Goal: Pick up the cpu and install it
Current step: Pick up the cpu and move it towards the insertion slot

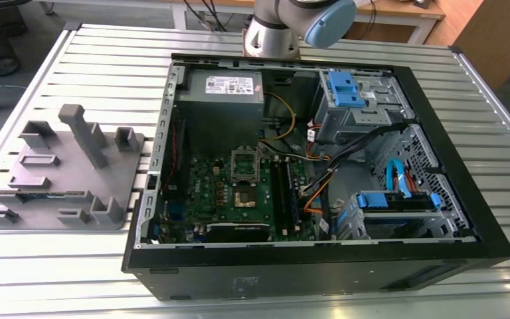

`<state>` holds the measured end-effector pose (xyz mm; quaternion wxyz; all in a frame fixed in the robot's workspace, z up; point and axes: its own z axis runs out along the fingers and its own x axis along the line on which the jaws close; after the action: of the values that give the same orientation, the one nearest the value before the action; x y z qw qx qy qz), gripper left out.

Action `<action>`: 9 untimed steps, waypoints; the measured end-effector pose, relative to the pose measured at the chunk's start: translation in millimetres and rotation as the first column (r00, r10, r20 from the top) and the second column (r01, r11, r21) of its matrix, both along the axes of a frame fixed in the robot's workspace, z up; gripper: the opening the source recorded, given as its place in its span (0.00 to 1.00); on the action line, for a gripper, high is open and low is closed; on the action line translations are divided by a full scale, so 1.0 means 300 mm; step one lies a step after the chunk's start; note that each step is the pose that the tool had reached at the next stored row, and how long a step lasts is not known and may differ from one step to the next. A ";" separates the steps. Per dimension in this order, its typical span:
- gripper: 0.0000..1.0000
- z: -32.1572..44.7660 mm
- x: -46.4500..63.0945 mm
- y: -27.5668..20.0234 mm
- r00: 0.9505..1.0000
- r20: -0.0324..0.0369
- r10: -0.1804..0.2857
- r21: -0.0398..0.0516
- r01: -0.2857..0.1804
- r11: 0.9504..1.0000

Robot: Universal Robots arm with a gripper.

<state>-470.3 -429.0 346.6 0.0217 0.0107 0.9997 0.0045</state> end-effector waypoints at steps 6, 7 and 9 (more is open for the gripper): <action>0.47 0.021 0.000 0.000 1.000 0.000 0.000 0.000 0.000 1.000; 0.47 0.025 0.000 0.000 1.000 0.000 0.000 0.000 0.000 1.000; 0.47 0.033 0.000 0.000 1.000 0.000 0.000 0.000 0.000 1.000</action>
<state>-470.3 -428.9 356.4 0.0217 0.0107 0.9997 0.0046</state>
